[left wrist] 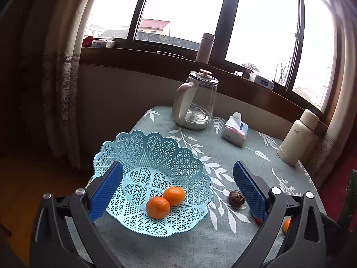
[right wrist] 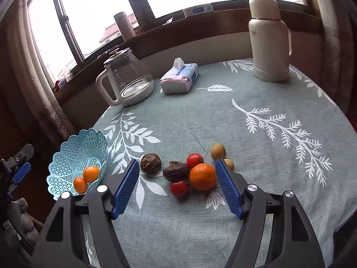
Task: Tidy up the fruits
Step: 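Move the right tool back to the fruit pile and grasp another orange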
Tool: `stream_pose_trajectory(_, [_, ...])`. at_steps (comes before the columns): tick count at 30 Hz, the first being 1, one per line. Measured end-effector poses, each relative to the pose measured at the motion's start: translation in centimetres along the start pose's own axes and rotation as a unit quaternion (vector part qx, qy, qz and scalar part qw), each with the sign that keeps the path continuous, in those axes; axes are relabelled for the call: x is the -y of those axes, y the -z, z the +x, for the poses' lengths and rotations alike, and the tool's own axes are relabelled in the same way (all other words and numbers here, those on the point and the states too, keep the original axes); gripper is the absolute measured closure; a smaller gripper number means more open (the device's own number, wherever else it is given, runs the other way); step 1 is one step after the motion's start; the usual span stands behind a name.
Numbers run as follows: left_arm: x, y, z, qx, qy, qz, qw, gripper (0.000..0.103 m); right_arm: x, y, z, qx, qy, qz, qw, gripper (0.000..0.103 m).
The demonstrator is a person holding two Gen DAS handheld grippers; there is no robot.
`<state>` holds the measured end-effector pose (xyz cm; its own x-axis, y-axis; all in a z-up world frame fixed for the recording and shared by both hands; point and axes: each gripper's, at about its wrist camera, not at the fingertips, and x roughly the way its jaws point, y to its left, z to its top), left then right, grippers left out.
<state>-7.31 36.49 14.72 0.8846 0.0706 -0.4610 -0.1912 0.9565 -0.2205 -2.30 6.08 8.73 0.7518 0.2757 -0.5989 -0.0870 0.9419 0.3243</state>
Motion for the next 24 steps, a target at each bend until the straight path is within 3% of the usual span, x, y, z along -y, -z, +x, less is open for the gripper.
stream_pose_trajectory(12, [1.3,0.5,-0.2,-0.001,0.011,0.017,0.9998,0.003,5.2,-0.1,-1.3,0.015,0.046,0.047,0.998,0.031])
stream_pose_trajectory(24, [2.0,0.9,0.2,-0.008,0.015,0.029,0.9994,0.003,6.2,2.9,1.7,-0.042,0.074,0.033,0.996,0.031])
